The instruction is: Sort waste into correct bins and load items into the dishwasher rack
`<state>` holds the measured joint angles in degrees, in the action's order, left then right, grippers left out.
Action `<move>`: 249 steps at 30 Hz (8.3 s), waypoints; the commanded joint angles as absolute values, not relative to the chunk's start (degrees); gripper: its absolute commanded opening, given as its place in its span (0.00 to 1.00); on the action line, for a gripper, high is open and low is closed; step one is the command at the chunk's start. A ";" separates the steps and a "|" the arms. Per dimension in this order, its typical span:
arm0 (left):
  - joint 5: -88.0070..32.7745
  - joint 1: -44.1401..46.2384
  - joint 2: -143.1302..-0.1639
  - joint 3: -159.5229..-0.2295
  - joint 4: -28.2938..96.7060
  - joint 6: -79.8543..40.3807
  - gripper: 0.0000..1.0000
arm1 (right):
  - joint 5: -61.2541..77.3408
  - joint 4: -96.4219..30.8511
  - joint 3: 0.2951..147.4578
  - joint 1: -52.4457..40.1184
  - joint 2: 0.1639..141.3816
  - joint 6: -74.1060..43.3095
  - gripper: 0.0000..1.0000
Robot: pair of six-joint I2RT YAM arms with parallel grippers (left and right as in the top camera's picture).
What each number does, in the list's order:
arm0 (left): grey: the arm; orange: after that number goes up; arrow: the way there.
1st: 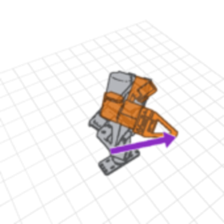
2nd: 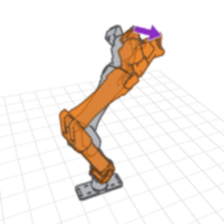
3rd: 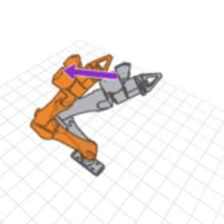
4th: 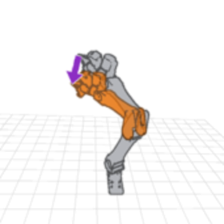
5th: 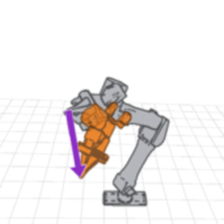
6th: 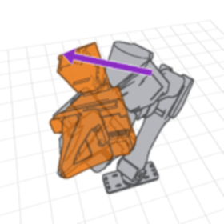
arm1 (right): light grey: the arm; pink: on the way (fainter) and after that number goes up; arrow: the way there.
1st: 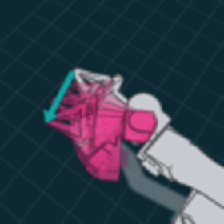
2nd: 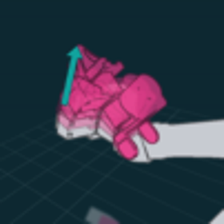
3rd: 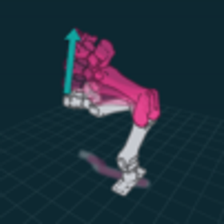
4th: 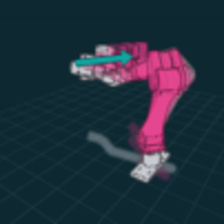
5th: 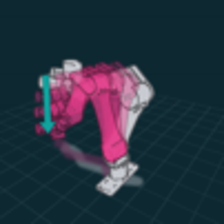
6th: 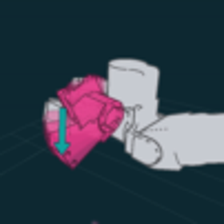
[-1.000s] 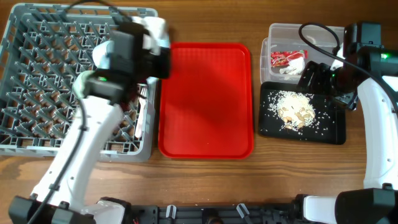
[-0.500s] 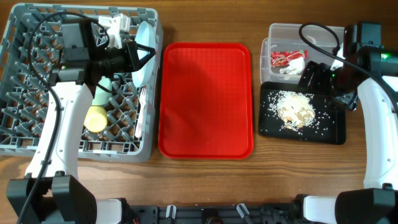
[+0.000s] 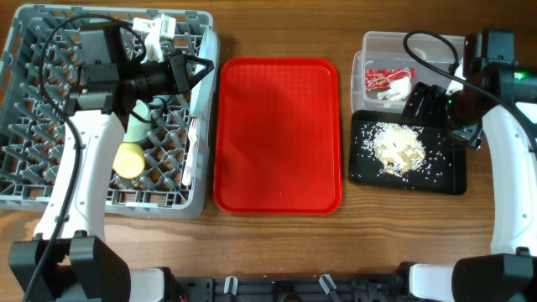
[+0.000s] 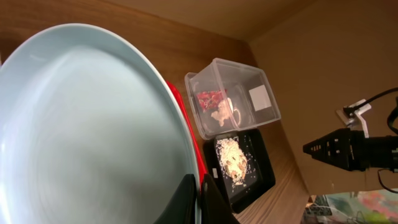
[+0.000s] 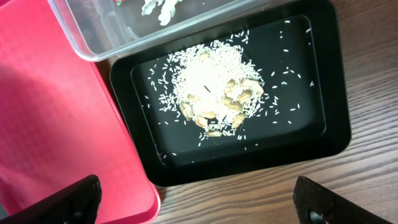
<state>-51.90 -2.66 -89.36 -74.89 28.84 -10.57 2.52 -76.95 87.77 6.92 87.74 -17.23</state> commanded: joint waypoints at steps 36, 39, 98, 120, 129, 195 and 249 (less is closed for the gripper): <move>-13.52 8.03 -81.45 -75.11 36.62 -10.96 1.00 | 27.51 -56.01 88.03 4.67 86.74 1.39 1.00; -7.77 12.95 -84.20 -75.11 40.80 -11.20 1.00 | 17.78 -58.41 88.03 2.72 88.25 1.26 1.00; -1.41 17.52 -31.29 -47.40 52.14 -15.46 1.00 | 3.60 -56.21 58.48 2.68 42.63 -6.00 1.00; -1.41 17.52 -31.29 -47.40 52.14 -15.46 1.00 | 4.43 -8.91 15.31 -2.68 2.61 -4.67 1.00; -1.41 17.52 -31.29 -47.40 52.14 -15.46 1.00 | 3.79 7.25 4.12 -2.66 0.19 -4.47 1.00; -3.95 0.93 -0.75 -4.95 9.80 -15.25 1.00 | 6.37 0.36 0.32 -2.57 0.97 -1.54 1.00; -2.48 0.99 -0.38 -0.32 4.32 -9.41 1.00 | 6.37 0.36 0.32 -2.57 0.97 -1.54 1.00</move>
<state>-2.83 1.37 -0.78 -0.71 4.10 -10.57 5.54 0.19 0.36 -2.33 0.95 -2.24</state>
